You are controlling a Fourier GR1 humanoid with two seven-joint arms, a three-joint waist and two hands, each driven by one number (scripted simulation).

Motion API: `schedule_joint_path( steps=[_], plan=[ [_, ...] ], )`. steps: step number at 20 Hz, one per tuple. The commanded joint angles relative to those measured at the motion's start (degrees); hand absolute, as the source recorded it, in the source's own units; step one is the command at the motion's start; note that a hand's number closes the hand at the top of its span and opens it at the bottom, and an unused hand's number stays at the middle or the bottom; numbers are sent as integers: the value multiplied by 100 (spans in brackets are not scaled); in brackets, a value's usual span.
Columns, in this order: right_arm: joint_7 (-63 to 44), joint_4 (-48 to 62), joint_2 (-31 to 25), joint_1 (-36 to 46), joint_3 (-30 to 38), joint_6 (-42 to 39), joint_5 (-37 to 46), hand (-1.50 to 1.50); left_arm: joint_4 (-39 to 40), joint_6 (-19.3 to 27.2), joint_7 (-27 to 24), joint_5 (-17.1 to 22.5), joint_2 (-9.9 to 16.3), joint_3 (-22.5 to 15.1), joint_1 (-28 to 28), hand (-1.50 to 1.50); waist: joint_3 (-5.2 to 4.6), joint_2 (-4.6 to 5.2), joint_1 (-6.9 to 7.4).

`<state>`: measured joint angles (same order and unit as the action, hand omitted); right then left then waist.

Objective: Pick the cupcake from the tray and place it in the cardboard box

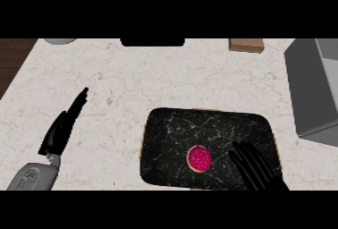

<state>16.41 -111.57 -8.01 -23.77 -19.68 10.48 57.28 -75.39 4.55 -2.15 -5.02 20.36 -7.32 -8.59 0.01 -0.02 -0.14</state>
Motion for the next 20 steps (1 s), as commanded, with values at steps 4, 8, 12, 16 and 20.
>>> schedule_joint_path(
  steps=[4,8,12,16,20],
  plan=[
    [-509,83,166,-38,-549,-22,749,-150,-169,-124,28,-227,-175,150,193,0,-1,-4,0],
    [-446,576,49,669,-33,-307,334,-150,-404,-175,151,-396,-276,215,231,0,0,-2,15],
    [-640,1196,422,1258,-54,-121,512,-150,-130,-265,24,-509,-393,316,74,0,0,1,22],
    [-519,1155,318,910,-210,142,497,-150,-449,-489,449,-495,-491,479,100,0,0,-2,7],
    [-784,1397,580,1136,-480,54,785,-150,-110,-706,218,-423,-267,803,-211,0,-1,1,4]
  ],
)
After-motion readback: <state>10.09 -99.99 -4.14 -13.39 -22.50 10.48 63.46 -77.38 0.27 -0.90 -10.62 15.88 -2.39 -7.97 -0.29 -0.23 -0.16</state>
